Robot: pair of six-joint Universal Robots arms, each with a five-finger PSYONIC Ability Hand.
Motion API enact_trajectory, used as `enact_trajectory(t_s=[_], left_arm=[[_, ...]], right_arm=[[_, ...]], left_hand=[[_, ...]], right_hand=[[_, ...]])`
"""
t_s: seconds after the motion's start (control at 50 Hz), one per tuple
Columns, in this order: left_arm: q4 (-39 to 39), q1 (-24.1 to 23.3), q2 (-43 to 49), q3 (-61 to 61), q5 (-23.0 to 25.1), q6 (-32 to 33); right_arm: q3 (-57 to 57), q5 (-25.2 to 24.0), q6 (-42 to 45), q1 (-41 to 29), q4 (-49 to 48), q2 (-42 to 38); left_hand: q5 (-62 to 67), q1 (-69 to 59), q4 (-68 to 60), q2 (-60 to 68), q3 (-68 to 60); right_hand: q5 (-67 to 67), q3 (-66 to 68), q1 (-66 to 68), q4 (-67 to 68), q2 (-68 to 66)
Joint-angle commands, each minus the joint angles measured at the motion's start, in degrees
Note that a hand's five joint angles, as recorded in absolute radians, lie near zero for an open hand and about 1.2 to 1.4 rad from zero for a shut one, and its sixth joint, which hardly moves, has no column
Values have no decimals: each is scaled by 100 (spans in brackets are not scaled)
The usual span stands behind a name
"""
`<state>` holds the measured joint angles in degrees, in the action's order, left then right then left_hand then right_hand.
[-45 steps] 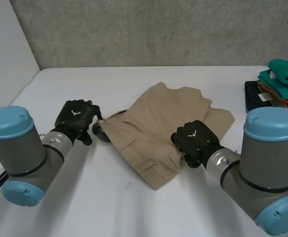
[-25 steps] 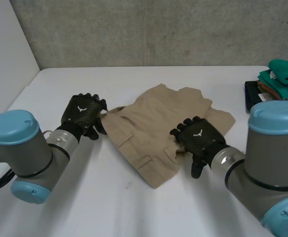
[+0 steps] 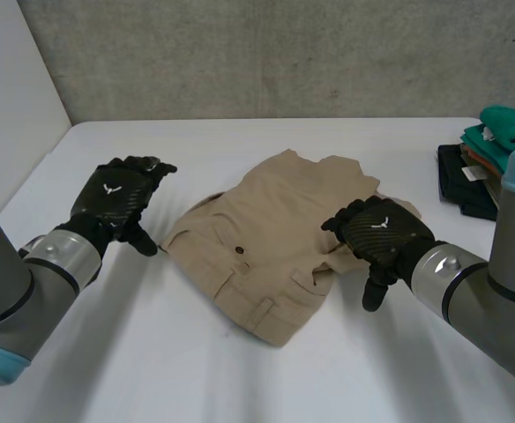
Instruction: Fold the laundry.
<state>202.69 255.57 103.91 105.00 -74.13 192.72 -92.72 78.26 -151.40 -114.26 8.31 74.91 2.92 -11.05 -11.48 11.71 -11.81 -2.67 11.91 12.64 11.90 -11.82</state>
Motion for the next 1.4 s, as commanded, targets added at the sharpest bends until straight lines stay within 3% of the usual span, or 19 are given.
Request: enact_trajectory(t_s=[0.02,0.2,0.3,0.38,0.4,0.42,0.52,0.62,0.66,0.76,0.92,1.0,1.2,1.22,1.24,1.28,1.36,1.4], left_arm=[[376,115,981,-497,242,344],[368,-104,2239,-1306,391,977],[288,-262,2415,-1526,409,925],[341,-359,2336,-1570,505,732],[419,-377,2275,-1587,531,601],[481,-385,2240,-1587,540,530],[868,-333,2046,-1745,172,178],[1263,-17,1722,-2411,-994,55],[1247,54,1546,-2623,-1243,37],[1141,-34,1027,-3151,-1148,-427],[694,-1131,771,-3688,-743,-1149],[114,-2009,1086,-3548,-603,-1114],[-213,-3145,1835,-2564,-348,-1009],[-169,-3189,1835,-2493,-278,-1009],[-64,-3233,1800,-2354,-129,-991],[-19,-3207,1686,-2230,-31,-956],[42,-2927,1124,-1966,22,-868],[34,-2568,704,-1834,48,-851]], right_arm=[[-79,31,-3,-70,-128,-64],[-273,224,14,-9,-321,-64],[-352,277,23,35,-426,-73],[-378,347,23,62,-488,-64],[-378,382,23,79,-506,-64],[-378,400,23,88,-506,-56],[-370,426,50,114,-515,-29],[-378,426,120,149,-515,32],[-378,426,129,167,-515,59],[-352,409,94,272,-550,155],[-273,435,-187,632,-752,278],[-246,435,-354,869,-734,279],[-396,304,-381,1336,-769,121],[-396,277,-372,1353,-769,94],[-396,225,-372,1397,-769,50],[-396,181,-372,1432,-769,15],[-378,75,-398,1442,-778,-3],[-378,5,-407,1398,-778,15]], left_hand=[[-292,105,148,-171,181],[-221,34,77,-100,110],[1089,-1276,-1233,1210,-1200],[4951,-5138,-5094,5071,-5061],[6691,-6878,-6834,6811,-6801],[6708,-6895,-6852,6829,-6819],[6708,-6895,-6852,6829,-6819],[6708,-6895,-6852,6829,-6819],[6708,-6895,-6852,6829,-6819],[6708,-6895,-6852,6829,-6819],[6708,-6895,-6852,6829,-6819],[6708,-6895,-6852,6829,-6819],[6660,-6847,-6804,6781,-6771],[5577,-5764,-5721,5698,-5688],[3135,-3322,-3279,3256,-3246],[1168,-1355,-1311,1288,-1278],[638,-825,-781,759,-749],[604,-791,-748,725,-715]], right_hand=[[267,-191,-264,-190,182],[267,-191,-264,-190,182],[267,-191,-264,-190,182],[267,-191,-264,-190,182],[267,-191,-264,-190,182],[267,-191,-264,-190,182],[267,-191,-264,-190,182],[267,-191,-264,-190,182],[267,-191,-264,-190,182],[267,-191,-264,-190,182],[267,-191,-264,-190,182],[267,-191,-264,-190,182],[267,-191,-264,-190,182],[267,-191,-264,-190,182],[267,-191,-264,-190,182],[267,-191,-264,-190,182],[267,-191,-264,-190,182],[267,-191,-264,-190,182]])
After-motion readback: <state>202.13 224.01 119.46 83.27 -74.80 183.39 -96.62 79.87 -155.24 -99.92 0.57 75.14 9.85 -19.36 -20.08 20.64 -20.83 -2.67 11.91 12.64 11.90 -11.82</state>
